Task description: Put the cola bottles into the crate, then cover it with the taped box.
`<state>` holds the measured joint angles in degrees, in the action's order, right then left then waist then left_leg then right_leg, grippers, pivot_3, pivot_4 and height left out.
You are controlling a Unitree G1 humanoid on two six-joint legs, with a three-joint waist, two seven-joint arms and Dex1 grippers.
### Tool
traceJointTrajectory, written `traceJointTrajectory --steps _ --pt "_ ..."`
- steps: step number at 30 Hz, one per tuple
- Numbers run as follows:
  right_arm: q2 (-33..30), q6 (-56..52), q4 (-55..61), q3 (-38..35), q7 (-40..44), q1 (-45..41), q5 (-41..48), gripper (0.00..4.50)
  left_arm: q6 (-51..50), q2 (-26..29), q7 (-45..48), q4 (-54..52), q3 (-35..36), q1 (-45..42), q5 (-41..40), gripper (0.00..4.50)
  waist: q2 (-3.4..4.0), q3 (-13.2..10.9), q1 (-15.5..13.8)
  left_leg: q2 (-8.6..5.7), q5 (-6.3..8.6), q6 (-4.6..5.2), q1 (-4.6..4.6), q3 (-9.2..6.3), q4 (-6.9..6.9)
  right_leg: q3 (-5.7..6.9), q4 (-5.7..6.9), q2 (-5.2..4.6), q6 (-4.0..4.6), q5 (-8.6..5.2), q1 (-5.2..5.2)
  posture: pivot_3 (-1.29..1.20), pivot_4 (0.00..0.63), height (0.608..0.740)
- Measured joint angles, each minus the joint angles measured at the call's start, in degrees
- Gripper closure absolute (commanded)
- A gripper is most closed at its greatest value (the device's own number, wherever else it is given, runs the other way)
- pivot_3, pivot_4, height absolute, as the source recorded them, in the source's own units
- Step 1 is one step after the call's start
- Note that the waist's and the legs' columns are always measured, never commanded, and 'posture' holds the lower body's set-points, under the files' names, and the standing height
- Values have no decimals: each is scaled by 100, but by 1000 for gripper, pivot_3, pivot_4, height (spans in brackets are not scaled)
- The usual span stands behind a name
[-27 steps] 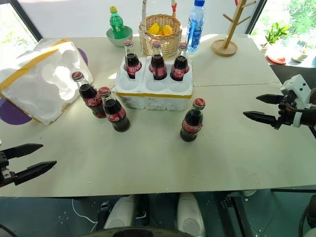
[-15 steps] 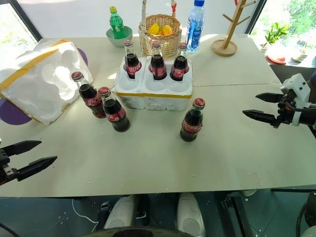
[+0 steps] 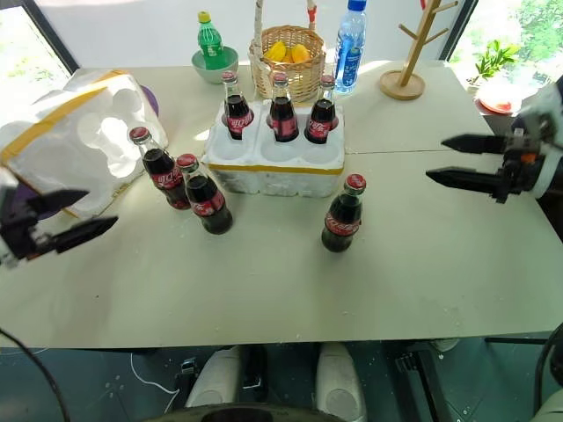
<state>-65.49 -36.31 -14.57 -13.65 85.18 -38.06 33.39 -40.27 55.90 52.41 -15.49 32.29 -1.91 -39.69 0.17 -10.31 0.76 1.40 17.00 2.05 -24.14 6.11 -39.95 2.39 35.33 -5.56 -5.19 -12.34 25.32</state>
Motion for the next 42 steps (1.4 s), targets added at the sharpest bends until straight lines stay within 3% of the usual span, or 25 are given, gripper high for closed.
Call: traceJointTrajectory --steps 6,17,20,23,25,32,39,42 --pt "-36 -727 771 172 87 -229 455 0 731 -121 413 1511 -1545 -1581 741 25 -6 -1 -12 -3 -5 -7 -3 7 -2 1 1 -1 -6 3 1 0 150 740" --pt "148 -1111 1237 243 -239 -355 748 0 1733 -1088 810 3473 -2830 -3193 1715 25 -8 -1 -20 -3 -14 -17 -12 13 -12 2 2 3 -43 24 3 0 150 740" --pt "154 -1150 1304 246 -322 -441 797 0 1985 -1246 856 3940 -2970 -3441 1949 25 -8 -1 -17 -3 -13 -16 -13 12 -13 2 1 3 -43 24 4 0 150 740" --pt "177 -1200 1337 250 -437 -554 846 0 2209 -1323 932 4258 -3076 -3563 2128 881 -9 -1 -15 -2 -13 -16 -13 11 -12 2 1 4 -44 24 4 0 150 740" --pt "185 -1219 1339 249 -521 -586 853 0 2289 -1326 1014 4372 -3091 -3598 2183 1742 -9 -1 -15 -2 -13 -15 -14 12 -13 2 0 3 -44 24 4 0 150 740" --pt "189 -1219 1405 240 -695 -568 889 0 2059 -1243 1479 4616 -3094 -3891 2209 1692 -16 -5 -14 -1 -13 -14 -24 10 -16 3 1 5 -44 24 12 0 150 740" --pt "186 -1234 1600 139 -853 -361 1024 0 1364 -1205 2741 5204 -3196 -5778 2041 1692 -37 -18 -153 -22 -12 -11 -38 17 -25 14 -7 6 -55 29 8 0 150 740" --pt "168 -1279 1667 81 -944 -260 1065 0 1385 -1446 3144 5825 -3343 -6567 2095 1692 -38 -18 -171 -35 -13 -11 -38 14 -27 16 -9 5 -58 28 4 0 150 740"
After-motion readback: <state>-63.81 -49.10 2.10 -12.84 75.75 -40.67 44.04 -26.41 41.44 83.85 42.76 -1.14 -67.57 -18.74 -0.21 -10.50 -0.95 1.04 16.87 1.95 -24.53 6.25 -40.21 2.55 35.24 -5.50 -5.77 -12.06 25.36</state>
